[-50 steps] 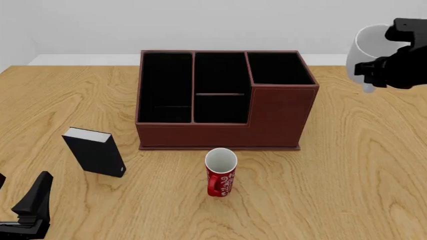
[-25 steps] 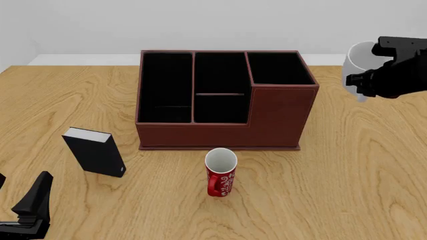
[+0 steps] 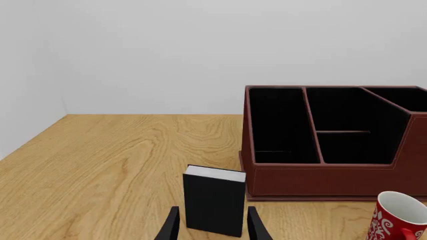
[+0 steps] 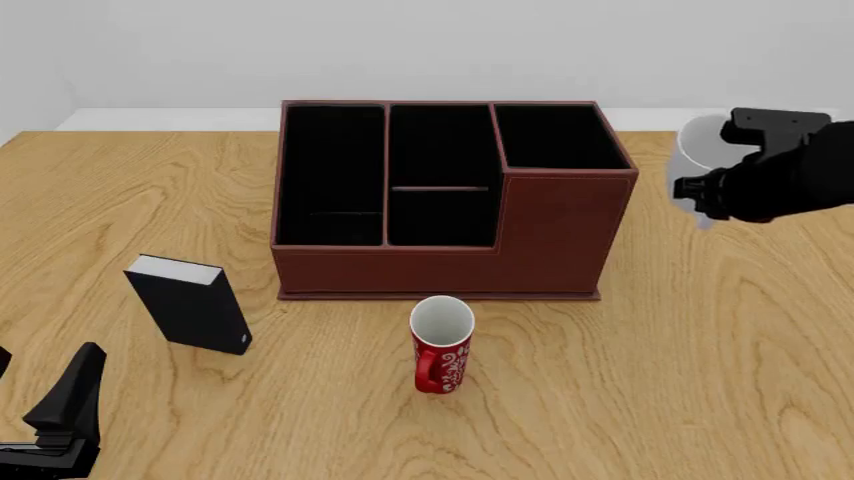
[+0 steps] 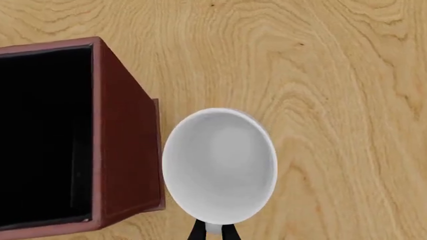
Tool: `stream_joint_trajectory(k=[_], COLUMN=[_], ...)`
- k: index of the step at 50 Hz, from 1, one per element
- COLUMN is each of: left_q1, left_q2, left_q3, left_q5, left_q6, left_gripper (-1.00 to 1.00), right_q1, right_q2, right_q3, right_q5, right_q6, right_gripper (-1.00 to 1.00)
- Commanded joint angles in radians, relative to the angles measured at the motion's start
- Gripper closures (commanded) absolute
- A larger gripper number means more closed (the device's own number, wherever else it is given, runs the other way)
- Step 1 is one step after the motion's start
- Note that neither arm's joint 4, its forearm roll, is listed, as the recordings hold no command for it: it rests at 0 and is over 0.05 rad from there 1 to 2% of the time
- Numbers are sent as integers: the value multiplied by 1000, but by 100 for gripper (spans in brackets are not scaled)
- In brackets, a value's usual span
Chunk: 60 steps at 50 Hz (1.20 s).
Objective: Pick up the white mug and place it to the right of the caddy.
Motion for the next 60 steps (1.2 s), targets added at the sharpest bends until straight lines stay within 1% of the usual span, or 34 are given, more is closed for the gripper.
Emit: stream_joint_trajectory(k=[1, 14, 21, 27, 40, 49, 60], left_q1=[0, 0, 0, 0, 0, 0, 0], left_q2=[0, 0, 0, 0, 0, 0, 0], left_q3=[0, 0, 0, 0, 0, 0, 0], left_q5=[0, 0, 0, 0, 0, 0, 0], left_q6=[0, 0, 0, 0, 0, 0, 0], left_gripper=[-100, -100, -100, -100, -100, -100, -100], right_q1=[7, 13, 25, 50, 76, 80, 81], right_q2=[19, 50, 45, 28, 10, 20, 49], right_q3=[17, 51, 72, 116, 168, 194, 216], right_q5=[-34, -76, -77, -93, -124, -148, -187], right_q6=[14, 12, 6, 15, 29, 29, 45], right_gripper=[100, 100, 100, 100, 100, 100, 100])
